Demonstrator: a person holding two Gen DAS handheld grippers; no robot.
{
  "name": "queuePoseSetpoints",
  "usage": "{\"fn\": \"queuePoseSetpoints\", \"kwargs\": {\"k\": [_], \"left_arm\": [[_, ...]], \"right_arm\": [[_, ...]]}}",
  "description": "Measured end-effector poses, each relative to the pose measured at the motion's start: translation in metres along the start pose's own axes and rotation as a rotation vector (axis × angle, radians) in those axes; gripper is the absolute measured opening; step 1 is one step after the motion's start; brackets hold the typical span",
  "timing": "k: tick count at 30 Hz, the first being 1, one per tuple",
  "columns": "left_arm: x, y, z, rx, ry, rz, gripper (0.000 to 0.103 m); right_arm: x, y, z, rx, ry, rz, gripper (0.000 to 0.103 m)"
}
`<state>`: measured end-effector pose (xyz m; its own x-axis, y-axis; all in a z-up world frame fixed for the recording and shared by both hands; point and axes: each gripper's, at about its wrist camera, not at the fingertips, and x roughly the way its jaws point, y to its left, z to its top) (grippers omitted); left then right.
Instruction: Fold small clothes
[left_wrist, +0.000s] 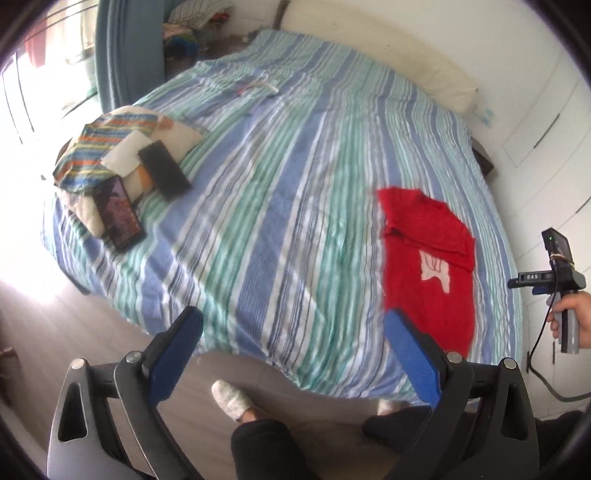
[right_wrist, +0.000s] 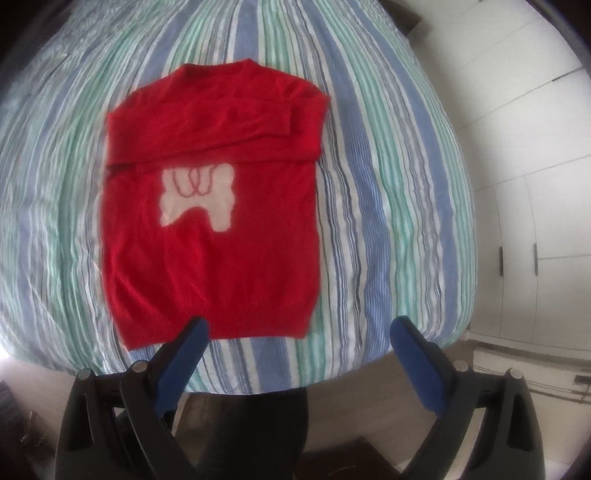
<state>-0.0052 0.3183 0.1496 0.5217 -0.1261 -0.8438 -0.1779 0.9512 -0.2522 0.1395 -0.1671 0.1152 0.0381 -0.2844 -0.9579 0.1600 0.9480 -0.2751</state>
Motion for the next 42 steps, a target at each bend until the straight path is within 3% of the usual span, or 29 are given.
{"fn": "queuePoseSetpoints", "kwargs": {"k": [6, 12, 15, 20, 24, 32, 37, 42], "left_arm": [[-0.004, -0.028, -0.018, -0.1, -0.023, 0.066, 0.099], [0.027, -0.106, -0.033, -0.071, 0.096, 0.085, 0.099], [0.049, -0.153, -0.037, -0.033, 0.168, 0.003, 0.099], [0.103, -0.234, -0.043, 0.191, 0.31, -0.078, 0.098], [0.106, -0.261, -0.025, 0.258, 0.276, -0.13, 0.098], [0.122, -0.228, 0.014, 0.202, 0.221, -0.078, 0.099], [0.161, -0.184, 0.02, 0.178, 0.244, 0.029, 0.099], [0.203, -0.15, 0.026, 0.174, 0.231, 0.138, 0.098]], "right_arm": [[-0.002, 0.024, 0.036, -0.077, -0.099, 0.104, 0.097], [0.024, -0.02, 0.024, -0.064, -0.145, 0.225, 0.097], [0.039, -0.064, -0.002, -0.111, -0.177, 0.142, 0.097], [0.077, -0.138, -0.043, -0.09, -0.149, 0.059, 0.097], [0.1, -0.177, -0.064, 0.008, -0.081, 0.021, 0.097], [0.11, -0.183, -0.054, 0.174, 0.028, 0.069, 0.097], [0.122, -0.151, -0.03, 0.132, 0.014, 0.065, 0.097], [0.154, -0.13, -0.019, 0.176, -0.013, 0.108, 0.097]]}}
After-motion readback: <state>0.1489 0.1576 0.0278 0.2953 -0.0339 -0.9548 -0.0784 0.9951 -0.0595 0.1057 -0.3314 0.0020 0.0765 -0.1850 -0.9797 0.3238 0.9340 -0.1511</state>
